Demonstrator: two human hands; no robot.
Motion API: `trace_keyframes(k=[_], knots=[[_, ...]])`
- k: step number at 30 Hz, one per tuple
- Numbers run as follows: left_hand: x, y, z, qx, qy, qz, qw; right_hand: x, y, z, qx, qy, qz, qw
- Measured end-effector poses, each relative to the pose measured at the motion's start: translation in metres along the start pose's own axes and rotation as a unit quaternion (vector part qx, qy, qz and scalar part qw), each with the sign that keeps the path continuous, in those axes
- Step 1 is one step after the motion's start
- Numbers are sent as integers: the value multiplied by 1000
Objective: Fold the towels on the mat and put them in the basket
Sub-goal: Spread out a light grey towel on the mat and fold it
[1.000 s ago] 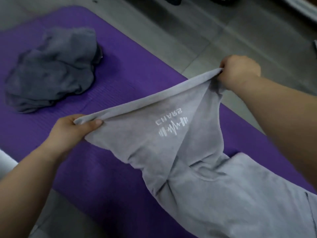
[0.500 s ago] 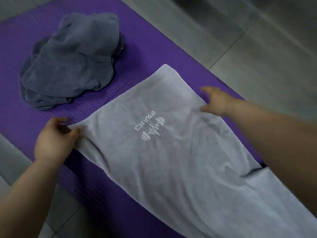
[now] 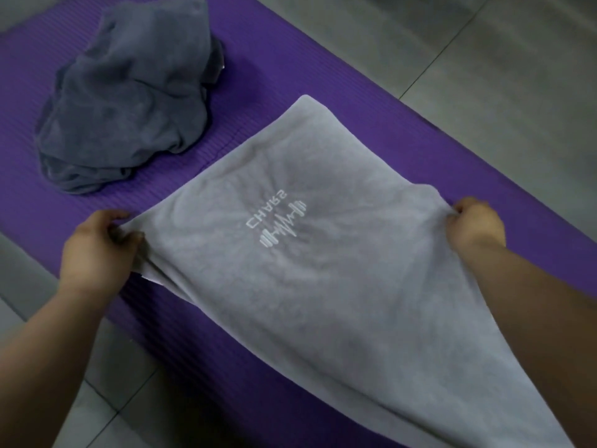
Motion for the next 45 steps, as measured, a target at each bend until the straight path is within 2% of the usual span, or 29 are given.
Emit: trace_keyframes(k=[2, 4, 6, 8, 11, 13, 15, 17, 20, 24, 27, 30, 33, 35, 38, 45], knots=[[-1, -1, -2, 2, 7, 8, 1000, -10, -4, -2, -4, 49, -48, 998], [-3, -2, 0, 4, -1, -38, 999, -10, -6, 3, -48, 46, -87, 994], [-3, -3, 3, 46, 18, -141, 989, -1, -1, 13, -97, -2, -66, 993], [4, 7, 11, 106, 29, -172, 979, 14, 9, 26, -115, -20, 6, 993], [36, 52, 21, 240, -23, -123, 963, 45, 31, 56, -124, 13, 61, 990], [66, 89, 20, 328, -97, -100, 934, 67, 41, 75, -81, 31, 30, 996], [100, 124, 13, 376, -169, -99, 906, 86, 48, 84, -44, 67, -6, 997], [134, 159, 0, 378, -218, -138, 889, 95, 48, 85, -43, 121, 0, 992], [171, 201, -22, 344, -247, -265, 867, 99, 51, 82, -46, 156, 33, 986], [194, 234, -54, 310, -198, -334, 868, 100, 53, 80, -44, 157, 33, 986], [204, 247, -64, 283, -197, -361, 866, 106, 56, 77, -46, 166, 28, 985], [204, 255, -71, 307, -128, -342, 879, 108, 57, 76, -41, 162, 22, 986], [197, 254, -79, 270, -53, -260, 926, 106, 57, 76, -45, 141, 18, 989], [197, 248, -79, 260, -75, -208, 940, 106, 57, 75, -49, 154, 21, 987], [200, 230, -66, 299, -142, -165, 929, 106, 57, 75, -46, 168, 11, 985], [146, 145, 2, 344, -155, -130, 917, 101, 54, 77, -34, 119, 38, 992]])
Point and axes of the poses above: each hand's wrist, its own z-axis away from the middle knuckle, its own x-axis out of the palm, y = z × x, the point moved 1 cm from there along -z, towards the middle knuckle, and after that the axes turned 12 degrees about z, right-handed, at the moved point
